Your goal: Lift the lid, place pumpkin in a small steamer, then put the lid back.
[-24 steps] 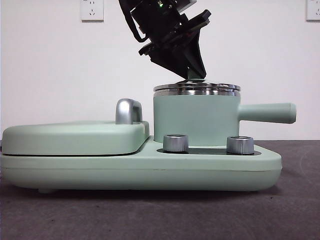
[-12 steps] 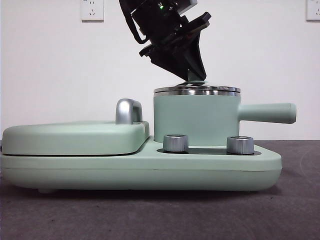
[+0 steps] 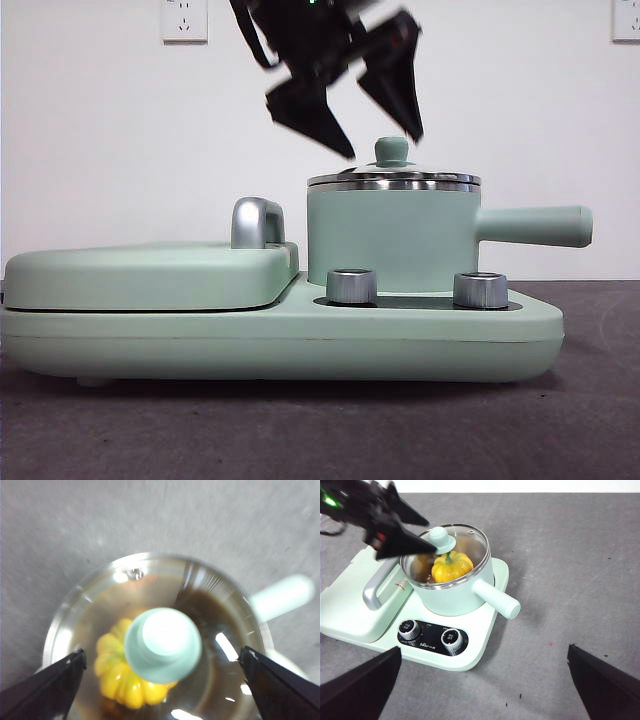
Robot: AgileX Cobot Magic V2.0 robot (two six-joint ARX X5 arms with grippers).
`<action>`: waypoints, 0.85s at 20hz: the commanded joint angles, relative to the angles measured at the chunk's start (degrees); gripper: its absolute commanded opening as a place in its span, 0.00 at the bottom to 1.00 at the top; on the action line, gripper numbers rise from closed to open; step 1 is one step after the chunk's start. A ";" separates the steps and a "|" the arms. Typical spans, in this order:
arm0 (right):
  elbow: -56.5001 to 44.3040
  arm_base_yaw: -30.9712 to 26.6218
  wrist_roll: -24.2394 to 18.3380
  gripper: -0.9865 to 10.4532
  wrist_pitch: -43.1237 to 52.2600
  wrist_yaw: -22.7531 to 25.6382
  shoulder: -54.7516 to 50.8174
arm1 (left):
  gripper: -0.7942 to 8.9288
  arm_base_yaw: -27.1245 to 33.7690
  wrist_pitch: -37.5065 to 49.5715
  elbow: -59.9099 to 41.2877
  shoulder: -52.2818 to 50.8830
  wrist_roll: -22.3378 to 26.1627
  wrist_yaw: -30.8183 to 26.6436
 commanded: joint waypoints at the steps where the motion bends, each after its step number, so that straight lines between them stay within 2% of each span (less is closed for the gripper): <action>1: 0.28 0.37 0.72 0.56 0.44 -0.33 0.11 | 0.60 -0.20 -2.12 2.36 -3.93 -2.05 0.13; 6: 0.28 0.39 -0.42 0.56 0.48 -4.20 0.13 | 0.60 -0.22 -15.23 2.34 -12.98 -5.97 0.20; 10: 0.28 0.39 -4.57 0.56 0.52 -8.44 0.26 | 0.59 -0.22 -26.71 1.16 -20.48 -7.13 0.20; 12: 0.28 0.39 -6.47 0.56 0.52 -10.34 0.26 | 0.59 -0.22 -27.82 -2.71 -25.88 -8.92 0.20; 17: 0.26 0.39 -8.98 0.56 0.63 -12.24 0.26 | 0.59 -0.26 -23.10 -13.90 -37.46 -15.17 0.11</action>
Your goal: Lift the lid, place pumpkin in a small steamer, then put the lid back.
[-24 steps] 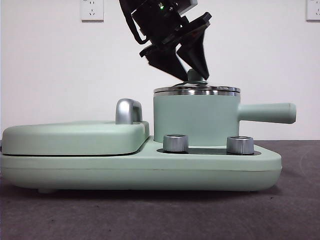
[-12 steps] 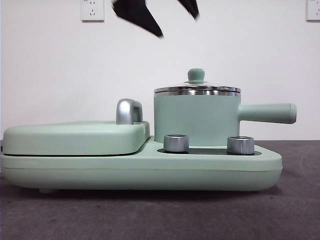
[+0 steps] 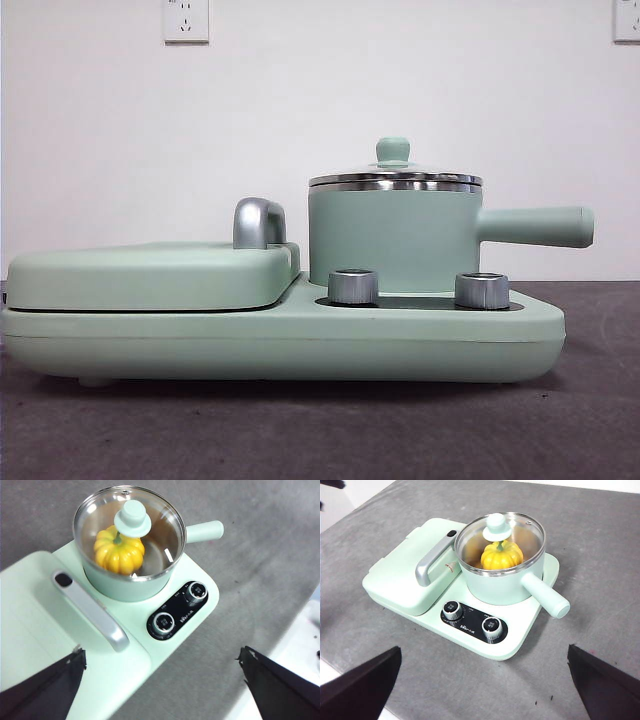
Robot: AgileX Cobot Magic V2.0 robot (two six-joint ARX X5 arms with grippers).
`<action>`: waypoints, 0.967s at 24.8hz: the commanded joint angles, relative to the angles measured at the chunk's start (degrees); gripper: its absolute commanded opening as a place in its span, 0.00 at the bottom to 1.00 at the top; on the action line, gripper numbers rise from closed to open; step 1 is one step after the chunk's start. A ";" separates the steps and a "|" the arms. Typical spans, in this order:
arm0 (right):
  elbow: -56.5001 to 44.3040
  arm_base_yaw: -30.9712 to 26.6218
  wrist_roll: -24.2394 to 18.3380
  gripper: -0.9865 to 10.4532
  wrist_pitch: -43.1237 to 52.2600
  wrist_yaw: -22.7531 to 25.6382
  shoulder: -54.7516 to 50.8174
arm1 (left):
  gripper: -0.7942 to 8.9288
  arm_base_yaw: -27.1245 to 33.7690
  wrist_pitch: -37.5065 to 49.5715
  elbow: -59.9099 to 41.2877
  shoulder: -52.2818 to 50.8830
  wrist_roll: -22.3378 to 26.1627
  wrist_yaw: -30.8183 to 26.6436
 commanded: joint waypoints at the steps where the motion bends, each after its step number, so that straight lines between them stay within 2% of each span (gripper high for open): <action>1: 0.26 0.37 -2.49 0.56 0.72 -1.07 0.28 | 0.59 -0.26 2.95 -5.35 -5.44 -5.77 -0.09; 7: 0.26 0.37 -4.11 0.56 1.95 -2.86 0.28 | 0.59 -0.26 9.66 -20.15 -18.91 -14.08 -3.28; 10: 0.26 0.37 -4.28 0.56 1.97 -3.85 0.28 | 0.58 -0.26 11.85 -26.25 -24.74 -16.50 -5.40; 13: 0.26 0.37 -4.31 0.55 1.92 -3.96 0.28 | 0.44 -0.26 11.78 -30.58 -29.18 -17.00 -7.17; 14: 0.26 0.37 -4.28 0.51 1.92 -3.96 0.28 | 0.36 -0.26 11.65 -31.67 -30.47 -17.22 -7.72; 15: 0.26 0.37 -4.31 0.40 1.84 -4.00 0.28 | 0.24 -0.26 11.39 -32.44 -31.61 -17.33 -8.22; 16: 0.26 0.37 -4.39 0.23 1.73 -4.15 0.28 | 0.10 -0.26 11.21 -32.85 -32.46 -17.27 -8.55; 17: 0.26 0.37 -4.85 0.06 1.53 -4.24 0.28 | 0.10 -0.26 11.15 -33.05 -33.29 -17.18 -8.90; 18: 0.26 0.37 -5.18 0.12 1.51 -4.17 0.28 | 0.10 -0.26 11.15 -33.07 -33.97 -17.07 -9.35; 24: 0.28 0.35 -5.16 0.10 1.51 -3.93 0.24 | 0.10 -0.26 11.39 -33.05 -36.04 -17.09 -9.66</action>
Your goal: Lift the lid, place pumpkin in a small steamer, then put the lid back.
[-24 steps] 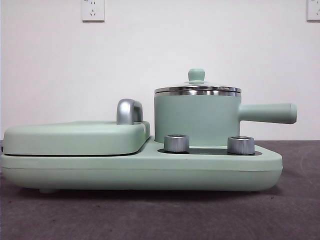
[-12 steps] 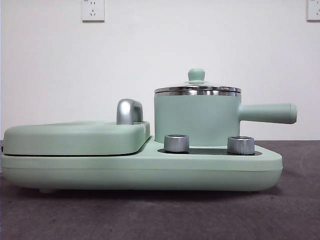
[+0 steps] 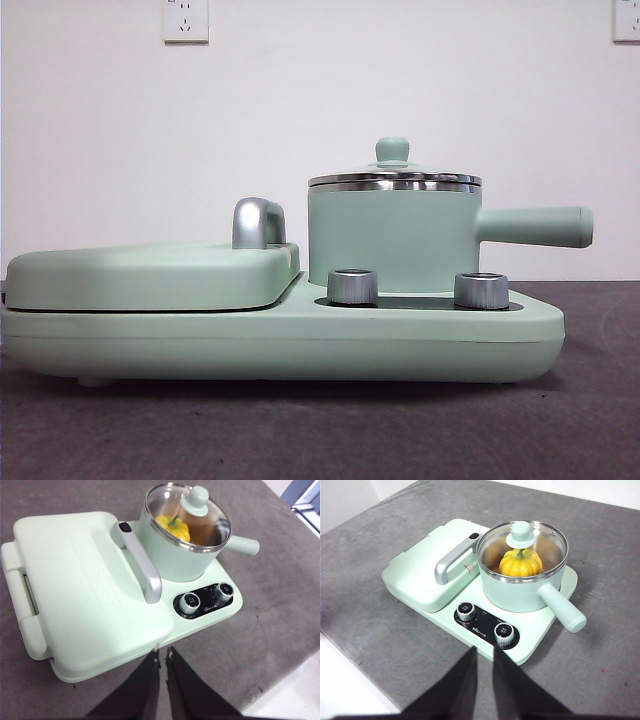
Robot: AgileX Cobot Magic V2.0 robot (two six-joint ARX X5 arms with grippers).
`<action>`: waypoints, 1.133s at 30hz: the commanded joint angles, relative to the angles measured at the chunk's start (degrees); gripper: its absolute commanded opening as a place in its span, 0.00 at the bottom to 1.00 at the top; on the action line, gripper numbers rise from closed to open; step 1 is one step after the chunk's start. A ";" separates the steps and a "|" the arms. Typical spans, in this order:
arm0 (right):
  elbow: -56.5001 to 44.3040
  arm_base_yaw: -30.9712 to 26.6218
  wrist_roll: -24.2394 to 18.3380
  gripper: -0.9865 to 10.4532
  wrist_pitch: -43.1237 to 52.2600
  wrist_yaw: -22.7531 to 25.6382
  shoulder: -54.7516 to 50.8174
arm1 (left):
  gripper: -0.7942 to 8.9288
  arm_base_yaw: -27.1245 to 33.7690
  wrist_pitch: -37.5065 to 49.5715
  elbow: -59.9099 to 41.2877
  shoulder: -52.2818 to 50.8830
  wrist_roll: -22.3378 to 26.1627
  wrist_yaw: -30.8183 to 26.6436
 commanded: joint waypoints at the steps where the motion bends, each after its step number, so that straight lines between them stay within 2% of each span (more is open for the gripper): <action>1: 0.28 0.35 -0.48 0.10 0.39 0.04 0.24 | 0.10 -0.26 0.66 0.57 -0.13 -0.15 -0.24; 10: 0.28 0.35 -0.48 0.10 0.48 0.02 0.24 | 0.10 -0.24 1.03 0.50 -0.46 -0.15 -0.24; 15: 0.28 0.35 -0.48 0.10 0.59 0.02 0.24 | 0.10 3.10 2.51 -1.79 -2.14 0.15 0.11; 17: 0.28 0.35 -0.48 0.10 0.61 0.02 0.22 | 0.10 5.73 5.53 -5.42 -4.04 0.70 0.61; 22: 0.28 0.35 -0.48 0.10 0.63 0.02 0.22 | 0.10 16.46 19.37 -21.44 -14.43 13.62 -0.48; 27: 0.28 0.35 -0.48 0.10 0.63 0.04 0.22 | 0.10 24.96 32.68 -37.81 -23.47 20.02 -0.59; 31: 0.28 0.37 -0.48 0.10 0.63 0.02 0.22 | 0.10 30.18 38.07 -46.29 -28.76 19.89 -0.59; 34: 0.28 0.35 -0.48 0.10 0.63 0.04 0.22 | 0.10 33.29 38.75 -49.68 -31.34 19.56 -0.59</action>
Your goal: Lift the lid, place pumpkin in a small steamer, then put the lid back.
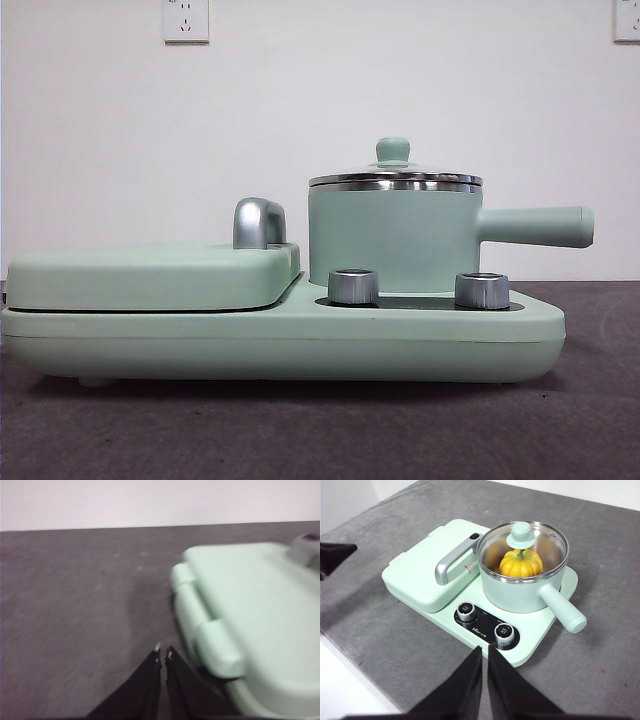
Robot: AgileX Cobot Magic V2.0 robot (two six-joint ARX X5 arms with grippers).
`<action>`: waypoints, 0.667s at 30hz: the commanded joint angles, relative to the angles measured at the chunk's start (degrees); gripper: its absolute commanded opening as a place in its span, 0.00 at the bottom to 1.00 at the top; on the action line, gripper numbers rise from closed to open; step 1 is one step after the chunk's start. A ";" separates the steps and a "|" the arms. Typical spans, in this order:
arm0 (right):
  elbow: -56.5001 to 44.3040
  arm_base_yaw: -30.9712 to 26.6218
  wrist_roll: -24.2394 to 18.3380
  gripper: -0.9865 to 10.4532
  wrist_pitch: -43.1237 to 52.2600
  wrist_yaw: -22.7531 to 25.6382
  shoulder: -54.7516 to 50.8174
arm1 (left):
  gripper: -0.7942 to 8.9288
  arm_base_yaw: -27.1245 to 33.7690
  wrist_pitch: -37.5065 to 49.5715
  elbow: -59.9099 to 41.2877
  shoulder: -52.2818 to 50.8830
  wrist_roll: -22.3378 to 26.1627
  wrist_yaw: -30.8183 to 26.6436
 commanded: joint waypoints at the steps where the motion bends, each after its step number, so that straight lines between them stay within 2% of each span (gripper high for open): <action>1: 0.28 0.35 -0.28 0.10 0.57 0.00 0.22 | 0.10 1.99 1.40 -1.81 -1.55 0.92 -0.33; 9: 0.28 0.37 -0.28 0.10 0.59 0.00 0.22 | 0.10 5.51 0.90 -4.22 -3.96 -0.59 -1.49; 20: 0.28 0.35 -0.28 0.10 0.59 0.00 0.22 | 0.10 5.66 0.90 -4.22 -3.96 -0.61 -1.44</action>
